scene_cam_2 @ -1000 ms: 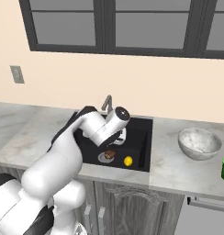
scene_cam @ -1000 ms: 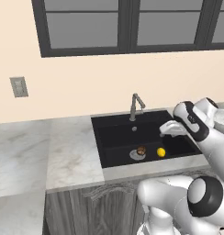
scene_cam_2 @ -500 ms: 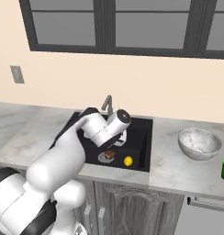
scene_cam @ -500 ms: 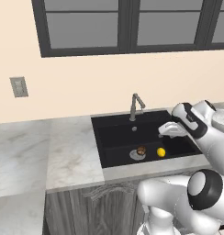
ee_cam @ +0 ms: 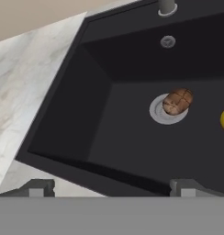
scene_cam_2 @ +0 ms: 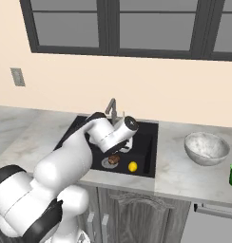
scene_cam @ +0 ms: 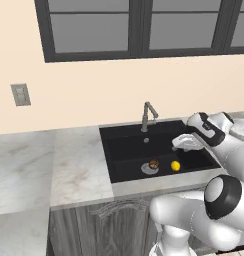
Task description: Remove the potato and lemon from the sink. Then move the bowl and cup from the counter to the sink for washing.
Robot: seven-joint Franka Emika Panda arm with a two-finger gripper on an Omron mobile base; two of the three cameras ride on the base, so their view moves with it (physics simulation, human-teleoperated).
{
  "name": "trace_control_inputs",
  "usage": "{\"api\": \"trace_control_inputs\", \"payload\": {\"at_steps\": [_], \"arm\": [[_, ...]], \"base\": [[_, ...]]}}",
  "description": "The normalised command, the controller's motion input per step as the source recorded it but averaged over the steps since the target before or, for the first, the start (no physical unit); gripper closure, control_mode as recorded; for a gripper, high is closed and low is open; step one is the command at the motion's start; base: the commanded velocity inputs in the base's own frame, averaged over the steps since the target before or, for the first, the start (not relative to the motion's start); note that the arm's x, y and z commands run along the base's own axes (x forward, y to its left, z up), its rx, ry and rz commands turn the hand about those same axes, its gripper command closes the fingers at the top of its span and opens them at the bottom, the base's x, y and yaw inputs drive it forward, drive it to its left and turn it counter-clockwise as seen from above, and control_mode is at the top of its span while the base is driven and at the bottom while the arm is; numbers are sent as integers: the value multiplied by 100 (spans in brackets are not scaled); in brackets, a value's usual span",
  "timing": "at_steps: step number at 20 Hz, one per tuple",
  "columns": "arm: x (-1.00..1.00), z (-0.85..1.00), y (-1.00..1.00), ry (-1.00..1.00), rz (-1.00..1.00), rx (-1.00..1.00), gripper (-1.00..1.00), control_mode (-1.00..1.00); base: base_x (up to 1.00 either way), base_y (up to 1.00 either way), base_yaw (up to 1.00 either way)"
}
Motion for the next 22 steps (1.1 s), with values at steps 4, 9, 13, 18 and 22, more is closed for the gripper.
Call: {"api": "trace_control_inputs", "payload": {"at_steps": [4, 9, 13, 18, 22], "arm": [[14, -11, 0, 0, 0, 0, -100, -100], [13, -11, -1, 0, 0, 0, -100, -100], [12, -14, 0, 0, 0, -1, -100, -100], [13, -13, 0, -1, -2, -6, -100, -100], [13, -12, 0, 0, -5, -5, -100, -100]], "base": [[0, 0, 0], [0, 0, 0], [0, 0, 0], [0, 0, 0], [0, 0, 0]]}}
